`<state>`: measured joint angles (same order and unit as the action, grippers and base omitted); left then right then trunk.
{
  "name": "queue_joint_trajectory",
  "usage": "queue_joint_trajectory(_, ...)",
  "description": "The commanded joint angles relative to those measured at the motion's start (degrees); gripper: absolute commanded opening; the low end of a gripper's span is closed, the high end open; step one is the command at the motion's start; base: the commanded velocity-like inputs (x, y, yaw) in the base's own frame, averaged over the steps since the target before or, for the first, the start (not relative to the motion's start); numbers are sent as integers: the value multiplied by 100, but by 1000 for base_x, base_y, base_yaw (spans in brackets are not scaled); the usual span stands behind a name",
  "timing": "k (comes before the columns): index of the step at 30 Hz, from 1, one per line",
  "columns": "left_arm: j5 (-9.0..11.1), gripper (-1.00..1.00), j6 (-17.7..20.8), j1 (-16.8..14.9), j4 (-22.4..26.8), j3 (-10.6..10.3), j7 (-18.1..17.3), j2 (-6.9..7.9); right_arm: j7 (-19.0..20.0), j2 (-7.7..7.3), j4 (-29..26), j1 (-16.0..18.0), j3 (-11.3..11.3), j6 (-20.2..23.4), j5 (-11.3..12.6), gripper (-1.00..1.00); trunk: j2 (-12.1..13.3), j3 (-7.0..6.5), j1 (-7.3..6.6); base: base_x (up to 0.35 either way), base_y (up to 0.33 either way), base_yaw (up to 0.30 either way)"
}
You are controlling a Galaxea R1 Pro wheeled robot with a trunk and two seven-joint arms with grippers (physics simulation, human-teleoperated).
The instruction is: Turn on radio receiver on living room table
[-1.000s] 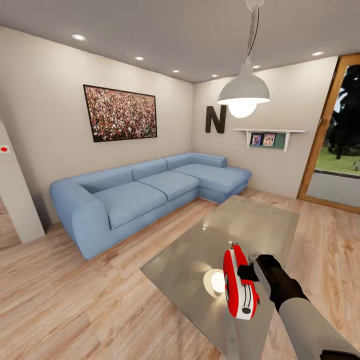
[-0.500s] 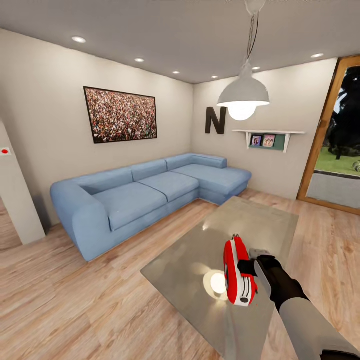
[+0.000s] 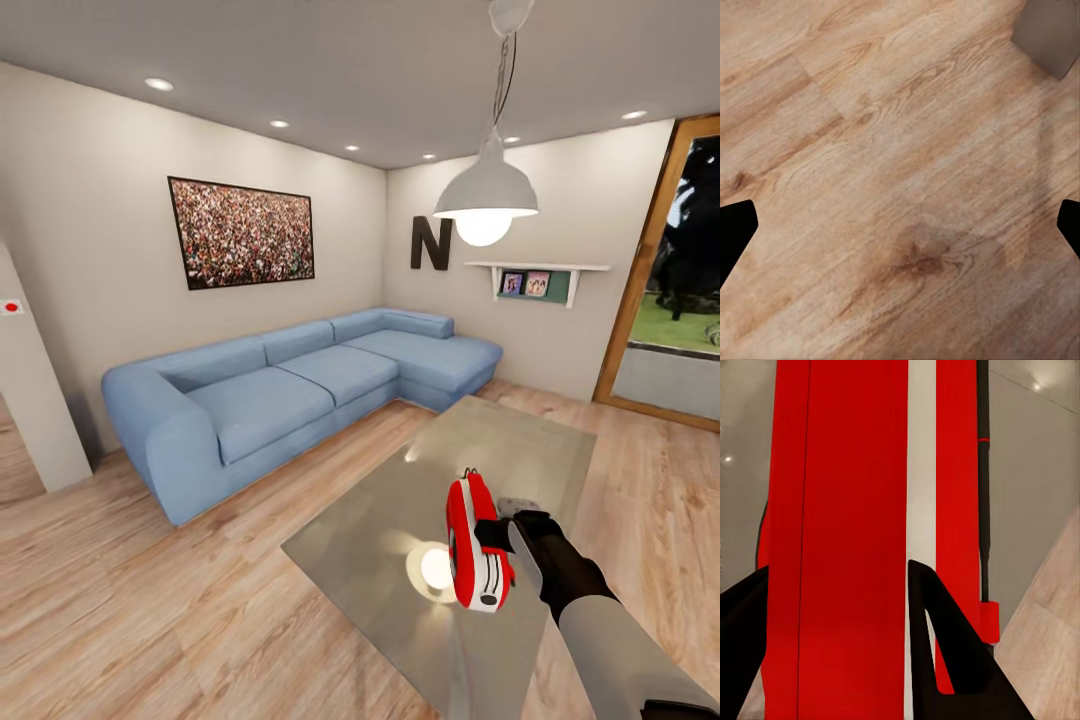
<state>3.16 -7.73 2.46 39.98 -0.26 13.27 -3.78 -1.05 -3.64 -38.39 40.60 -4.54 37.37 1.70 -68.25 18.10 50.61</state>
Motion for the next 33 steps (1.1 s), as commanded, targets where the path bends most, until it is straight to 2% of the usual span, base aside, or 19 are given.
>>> queue_joint_trajectory(1, 0, 100, 0, 0, -2, 0, 0, 0, 0, 0, -2, 1, 2, 1, -1, -100, 41, -19, -23, 0, 0, 0)
queue_joint_trajectory(6, 0, 100, 0, 0, -7, 0, 0, 0, -26, -7, -2, 1, -16, -1, 5, -100, 242, -109, -133, 0, 0, 0)
queue_joint_trajectory(12, 0, 100, 0, 0, -8, 0, 0, 1, -30, -152, -7, 1, -29, -16, -5, -100, 483, -216, -264, 0, 0, 0)
queue_joint_trajectory(15, 0, 100, -1, 0, -8, 0, 0, -8, -34, -175, -10, 1, -29, -18, -3, -100, 603, -270, -330, 0, 0, 0)
queue_joint_trajectory(33, 0, 100, -3, 0, -8, 0, 0, 8, 29, -181, -11, 1, 32, -10, -3, -100, 1325, -593, -726, 0, 0, 0)
